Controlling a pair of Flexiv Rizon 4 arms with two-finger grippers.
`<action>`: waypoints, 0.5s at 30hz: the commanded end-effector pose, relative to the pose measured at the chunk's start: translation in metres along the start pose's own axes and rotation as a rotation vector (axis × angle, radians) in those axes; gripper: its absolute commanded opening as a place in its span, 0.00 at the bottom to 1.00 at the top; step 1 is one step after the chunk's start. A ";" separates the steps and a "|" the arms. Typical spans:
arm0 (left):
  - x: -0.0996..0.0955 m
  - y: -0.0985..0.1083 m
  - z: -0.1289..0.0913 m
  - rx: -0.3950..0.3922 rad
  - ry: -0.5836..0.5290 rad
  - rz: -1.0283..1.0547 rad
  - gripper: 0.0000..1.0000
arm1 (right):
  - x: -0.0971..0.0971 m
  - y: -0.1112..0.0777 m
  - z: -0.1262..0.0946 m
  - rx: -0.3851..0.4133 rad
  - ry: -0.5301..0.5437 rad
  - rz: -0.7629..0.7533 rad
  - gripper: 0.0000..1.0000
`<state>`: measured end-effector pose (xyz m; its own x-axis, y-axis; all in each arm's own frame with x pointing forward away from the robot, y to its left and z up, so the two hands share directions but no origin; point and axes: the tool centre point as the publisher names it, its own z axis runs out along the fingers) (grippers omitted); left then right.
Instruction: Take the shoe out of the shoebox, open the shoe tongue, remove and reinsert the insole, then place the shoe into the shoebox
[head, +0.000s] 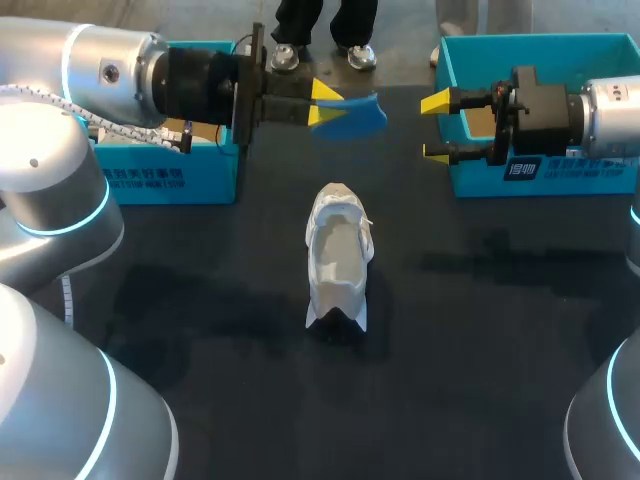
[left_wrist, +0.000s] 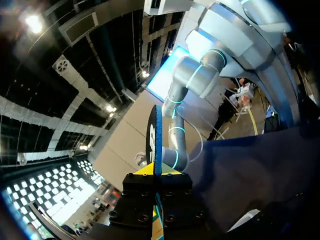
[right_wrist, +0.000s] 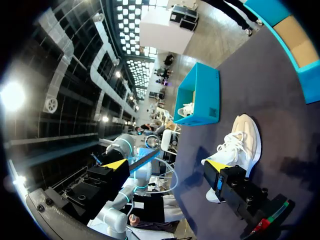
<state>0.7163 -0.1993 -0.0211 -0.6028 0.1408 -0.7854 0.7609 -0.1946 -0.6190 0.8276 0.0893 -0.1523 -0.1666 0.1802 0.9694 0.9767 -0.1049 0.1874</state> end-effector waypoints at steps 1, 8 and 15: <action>0.010 0.008 -0.005 0.002 0.030 0.269 0.00 | 0.000 0.000 0.001 -0.001 0.000 0.000 1.00; 0.027 0.021 -0.007 -0.025 0.046 0.455 0.00 | 0.000 0.000 0.001 -0.001 0.000 0.000 1.00; 0.037 0.038 -0.012 -0.083 0.036 0.627 0.00 | 0.000 0.000 0.001 -0.001 0.000 0.000 1.00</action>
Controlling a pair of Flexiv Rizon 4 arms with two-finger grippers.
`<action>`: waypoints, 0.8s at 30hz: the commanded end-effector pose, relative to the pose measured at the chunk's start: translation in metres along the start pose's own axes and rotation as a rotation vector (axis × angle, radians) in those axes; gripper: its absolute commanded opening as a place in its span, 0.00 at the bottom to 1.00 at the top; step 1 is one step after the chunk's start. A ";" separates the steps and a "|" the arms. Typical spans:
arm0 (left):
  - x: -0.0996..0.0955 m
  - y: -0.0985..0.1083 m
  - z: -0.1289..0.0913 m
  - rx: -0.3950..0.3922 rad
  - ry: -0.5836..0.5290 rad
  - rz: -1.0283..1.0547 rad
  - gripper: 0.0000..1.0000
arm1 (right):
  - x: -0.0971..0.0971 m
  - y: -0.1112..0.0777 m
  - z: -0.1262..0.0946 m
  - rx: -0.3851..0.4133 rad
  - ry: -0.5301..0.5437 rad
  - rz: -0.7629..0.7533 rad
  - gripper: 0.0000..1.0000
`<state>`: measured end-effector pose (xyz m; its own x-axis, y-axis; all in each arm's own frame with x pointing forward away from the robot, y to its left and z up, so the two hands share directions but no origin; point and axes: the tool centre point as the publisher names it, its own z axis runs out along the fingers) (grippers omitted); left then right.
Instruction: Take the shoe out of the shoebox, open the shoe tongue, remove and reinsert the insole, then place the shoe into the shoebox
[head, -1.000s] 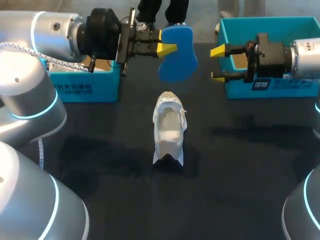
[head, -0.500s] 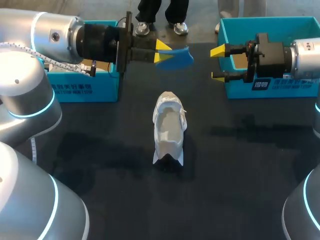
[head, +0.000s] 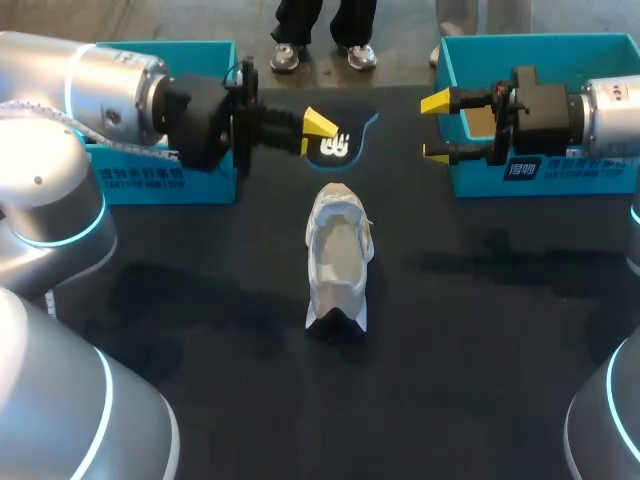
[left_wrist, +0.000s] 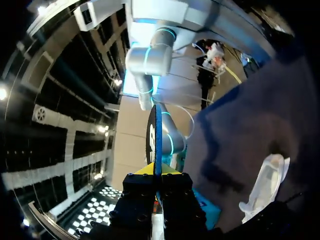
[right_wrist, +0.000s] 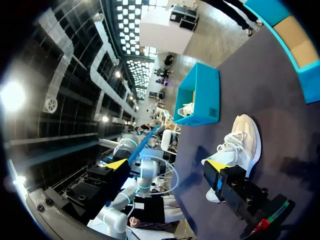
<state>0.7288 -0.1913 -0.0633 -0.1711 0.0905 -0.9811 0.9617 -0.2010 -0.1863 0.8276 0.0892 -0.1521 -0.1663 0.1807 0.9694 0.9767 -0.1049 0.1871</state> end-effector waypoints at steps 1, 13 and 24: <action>0.013 0.000 -0.001 -0.044 -0.002 0.165 0.00 | -0.001 0.000 0.002 -0.001 0.001 -0.001 1.00; 0.039 0.020 -0.007 -0.152 0.034 0.430 0.00 | -0.001 -0.001 0.004 0.015 0.015 0.006 1.00; 0.065 0.032 -0.002 -0.162 0.049 0.474 0.00 | 0.005 0.004 0.018 0.087 0.042 0.026 1.00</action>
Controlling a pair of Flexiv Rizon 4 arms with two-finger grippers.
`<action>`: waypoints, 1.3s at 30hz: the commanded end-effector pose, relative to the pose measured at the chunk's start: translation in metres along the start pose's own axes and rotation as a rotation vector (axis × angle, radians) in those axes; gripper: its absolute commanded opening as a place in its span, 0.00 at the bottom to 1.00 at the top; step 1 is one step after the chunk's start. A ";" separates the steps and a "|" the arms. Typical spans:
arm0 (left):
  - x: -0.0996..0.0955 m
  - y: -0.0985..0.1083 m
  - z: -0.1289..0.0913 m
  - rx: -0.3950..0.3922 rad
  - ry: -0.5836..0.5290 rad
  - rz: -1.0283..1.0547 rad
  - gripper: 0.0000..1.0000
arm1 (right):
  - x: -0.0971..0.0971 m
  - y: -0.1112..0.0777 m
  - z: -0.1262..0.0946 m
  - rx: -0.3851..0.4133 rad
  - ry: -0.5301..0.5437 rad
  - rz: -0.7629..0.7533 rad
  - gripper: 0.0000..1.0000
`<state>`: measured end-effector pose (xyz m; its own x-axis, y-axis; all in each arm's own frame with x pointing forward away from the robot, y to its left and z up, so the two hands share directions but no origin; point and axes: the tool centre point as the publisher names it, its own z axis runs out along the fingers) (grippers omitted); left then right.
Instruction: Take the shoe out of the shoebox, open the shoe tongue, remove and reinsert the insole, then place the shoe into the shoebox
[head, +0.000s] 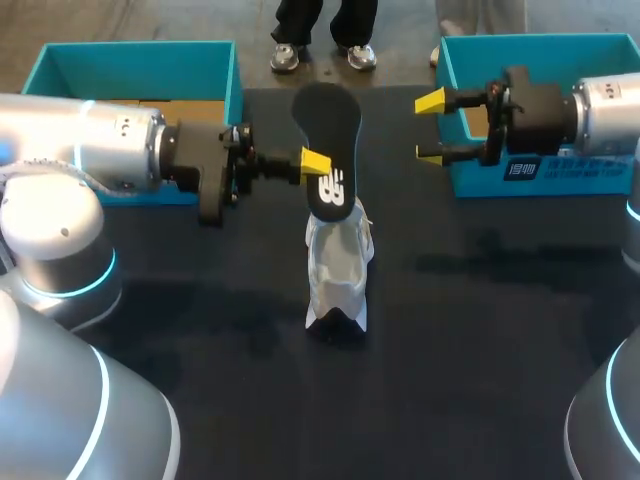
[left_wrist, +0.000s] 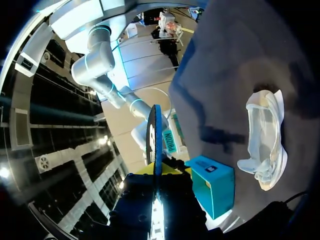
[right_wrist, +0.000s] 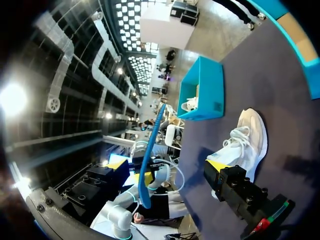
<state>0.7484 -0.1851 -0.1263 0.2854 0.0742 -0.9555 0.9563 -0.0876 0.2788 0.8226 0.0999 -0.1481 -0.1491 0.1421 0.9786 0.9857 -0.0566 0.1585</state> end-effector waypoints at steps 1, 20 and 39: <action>0.007 0.000 0.007 -0.012 0.001 0.019 0.00 | -0.001 0.009 0.012 0.046 0.010 0.013 1.00; 0.031 0.009 0.044 -0.004 0.049 0.019 0.00 | -0.001 -0.004 0.047 0.155 0.034 0.063 0.71; 0.035 0.007 0.065 -0.005 0.059 -0.008 0.00 | -0.004 -0.011 0.053 0.175 0.048 0.070 0.07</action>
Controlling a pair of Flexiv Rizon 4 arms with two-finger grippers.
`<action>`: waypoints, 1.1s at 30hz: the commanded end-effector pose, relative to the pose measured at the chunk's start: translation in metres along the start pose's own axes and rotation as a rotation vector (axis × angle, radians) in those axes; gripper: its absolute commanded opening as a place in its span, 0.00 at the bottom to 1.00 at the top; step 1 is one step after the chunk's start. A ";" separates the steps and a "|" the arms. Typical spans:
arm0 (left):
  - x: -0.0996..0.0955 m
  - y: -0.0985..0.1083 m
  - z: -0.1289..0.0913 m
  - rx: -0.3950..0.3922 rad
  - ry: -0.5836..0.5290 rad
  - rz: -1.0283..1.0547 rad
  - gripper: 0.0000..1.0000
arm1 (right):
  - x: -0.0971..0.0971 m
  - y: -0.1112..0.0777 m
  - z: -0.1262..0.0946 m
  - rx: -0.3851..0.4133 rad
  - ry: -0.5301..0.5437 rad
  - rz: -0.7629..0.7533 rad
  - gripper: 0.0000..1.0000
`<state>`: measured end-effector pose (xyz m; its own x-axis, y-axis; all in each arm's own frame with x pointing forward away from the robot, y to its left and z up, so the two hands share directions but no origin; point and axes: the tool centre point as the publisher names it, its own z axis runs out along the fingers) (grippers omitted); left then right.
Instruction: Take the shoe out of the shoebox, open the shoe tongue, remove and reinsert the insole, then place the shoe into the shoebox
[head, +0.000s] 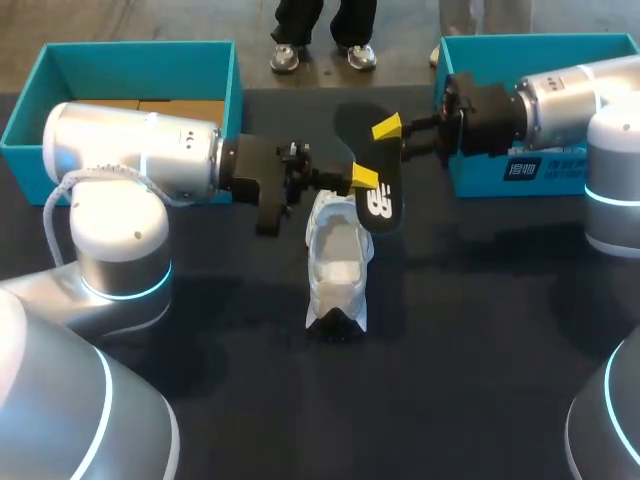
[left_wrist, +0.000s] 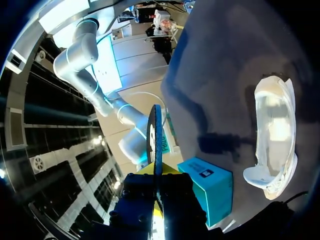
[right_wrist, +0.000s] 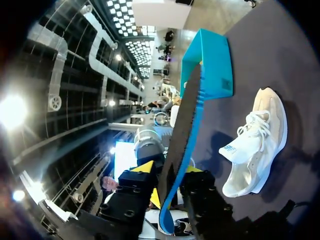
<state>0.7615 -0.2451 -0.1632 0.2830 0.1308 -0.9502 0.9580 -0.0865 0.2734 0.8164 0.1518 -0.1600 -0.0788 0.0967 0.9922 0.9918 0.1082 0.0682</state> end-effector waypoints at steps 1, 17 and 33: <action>0.001 0.000 0.003 -0.004 0.003 -0.003 0.00 | -0.001 0.000 0.000 0.000 0.001 -0.001 0.00; -0.003 -0.003 -0.026 -0.044 0.057 -0.122 1.00 | -0.018 0.009 -0.002 -0.021 -0.004 0.015 0.00; -0.007 0.009 -0.069 0.029 0.365 -0.287 1.00 | -0.034 0.010 0.000 0.005 -0.007 0.052 0.00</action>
<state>0.7691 -0.1856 -0.1557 0.0283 0.3628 -0.9314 0.9996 -0.0152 0.0245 0.8270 0.1470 -0.1893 -0.0290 0.1128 0.9932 0.9946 0.1027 0.0174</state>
